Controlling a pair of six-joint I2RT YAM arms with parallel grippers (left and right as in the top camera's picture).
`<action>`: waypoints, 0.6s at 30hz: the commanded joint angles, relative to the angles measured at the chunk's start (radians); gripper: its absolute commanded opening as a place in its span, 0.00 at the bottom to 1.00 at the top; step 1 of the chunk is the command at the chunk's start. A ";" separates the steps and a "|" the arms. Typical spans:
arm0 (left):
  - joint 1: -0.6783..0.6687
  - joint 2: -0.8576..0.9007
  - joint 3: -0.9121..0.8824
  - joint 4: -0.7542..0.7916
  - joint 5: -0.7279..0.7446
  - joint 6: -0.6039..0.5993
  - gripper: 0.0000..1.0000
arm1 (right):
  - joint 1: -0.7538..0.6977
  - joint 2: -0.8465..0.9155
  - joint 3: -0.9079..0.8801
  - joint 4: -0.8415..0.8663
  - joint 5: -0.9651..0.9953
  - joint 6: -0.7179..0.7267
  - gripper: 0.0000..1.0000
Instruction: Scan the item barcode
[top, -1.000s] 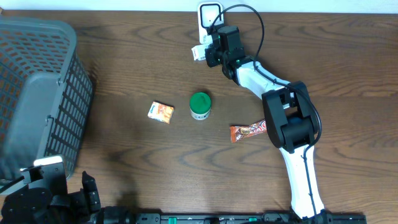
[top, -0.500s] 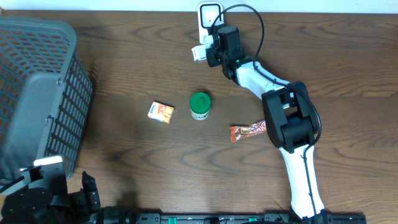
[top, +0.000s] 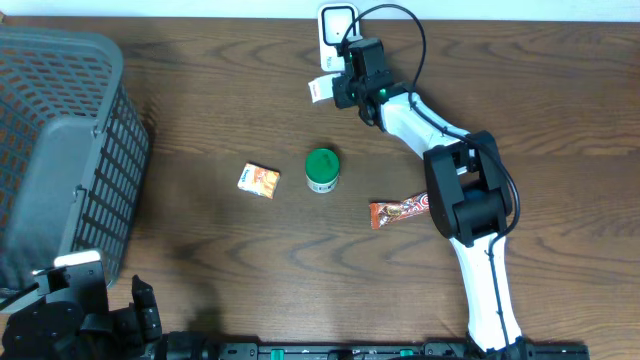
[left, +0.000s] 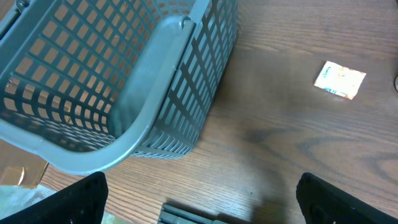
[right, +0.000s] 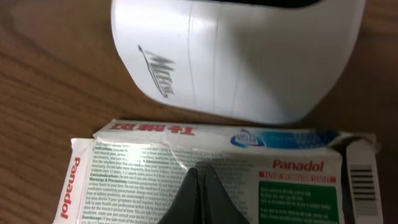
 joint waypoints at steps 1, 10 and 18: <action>0.004 0.002 0.005 0.000 -0.012 -0.012 0.97 | -0.007 0.064 -0.050 -0.086 0.024 0.056 0.01; 0.004 0.002 0.005 0.000 -0.012 -0.013 0.97 | -0.005 0.062 -0.048 0.025 -0.016 0.048 0.01; 0.004 0.002 0.005 0.000 -0.012 -0.012 0.97 | -0.003 0.047 -0.019 0.058 -0.100 0.082 0.01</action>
